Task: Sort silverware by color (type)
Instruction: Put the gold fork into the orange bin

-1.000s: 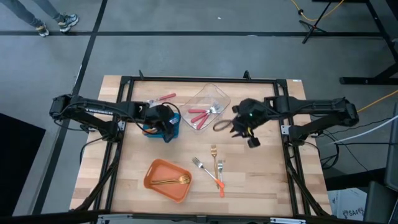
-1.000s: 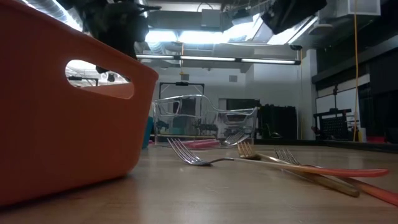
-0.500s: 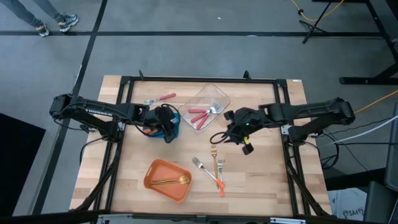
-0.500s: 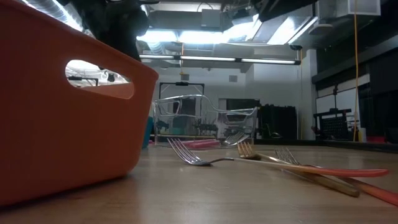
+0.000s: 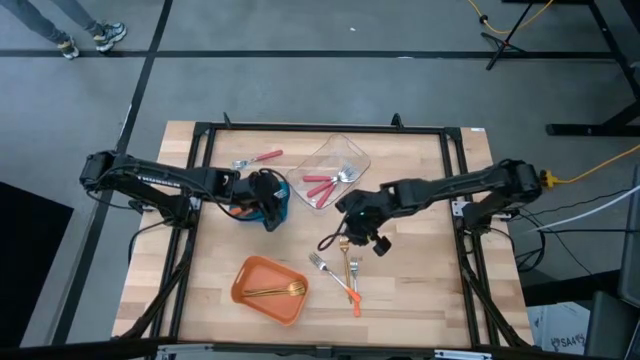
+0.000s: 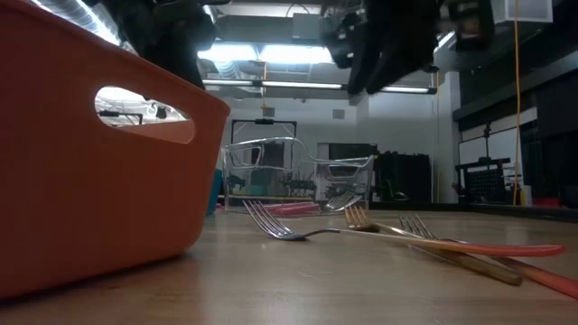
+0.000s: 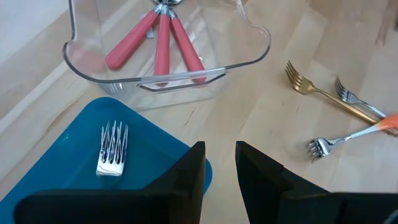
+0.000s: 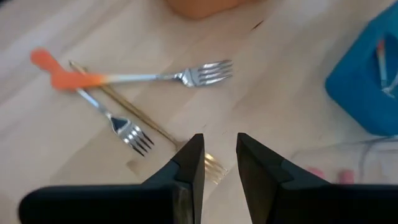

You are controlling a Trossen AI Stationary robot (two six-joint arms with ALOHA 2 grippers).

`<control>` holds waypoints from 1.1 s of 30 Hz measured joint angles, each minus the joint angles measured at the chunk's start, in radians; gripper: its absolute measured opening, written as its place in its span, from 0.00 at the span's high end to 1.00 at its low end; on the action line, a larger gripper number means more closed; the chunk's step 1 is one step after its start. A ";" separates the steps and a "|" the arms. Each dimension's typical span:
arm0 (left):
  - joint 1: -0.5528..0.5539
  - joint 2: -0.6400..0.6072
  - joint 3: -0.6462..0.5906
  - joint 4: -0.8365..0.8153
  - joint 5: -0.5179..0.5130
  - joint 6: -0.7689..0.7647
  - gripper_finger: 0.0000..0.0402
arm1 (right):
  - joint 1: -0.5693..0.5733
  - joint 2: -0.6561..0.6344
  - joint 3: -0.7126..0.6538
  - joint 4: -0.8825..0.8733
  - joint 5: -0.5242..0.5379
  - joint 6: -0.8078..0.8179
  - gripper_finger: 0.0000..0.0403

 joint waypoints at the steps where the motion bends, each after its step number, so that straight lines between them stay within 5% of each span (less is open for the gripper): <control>1: -0.005 0.000 0.000 0.000 -0.002 0.000 0.79 | 0.000 0.014 0.000 0.000 0.000 -0.024 0.79; 16: -0.059 0.000 0.000 0.000 -0.028 -0.001 0.79 | 0.000 0.207 0.000 0.030 -0.052 -0.289 0.79; 33: -0.059 0.000 0.000 0.002 -0.068 -0.002 0.79 | 0.000 0.326 0.000 0.080 -0.106 -0.369 0.79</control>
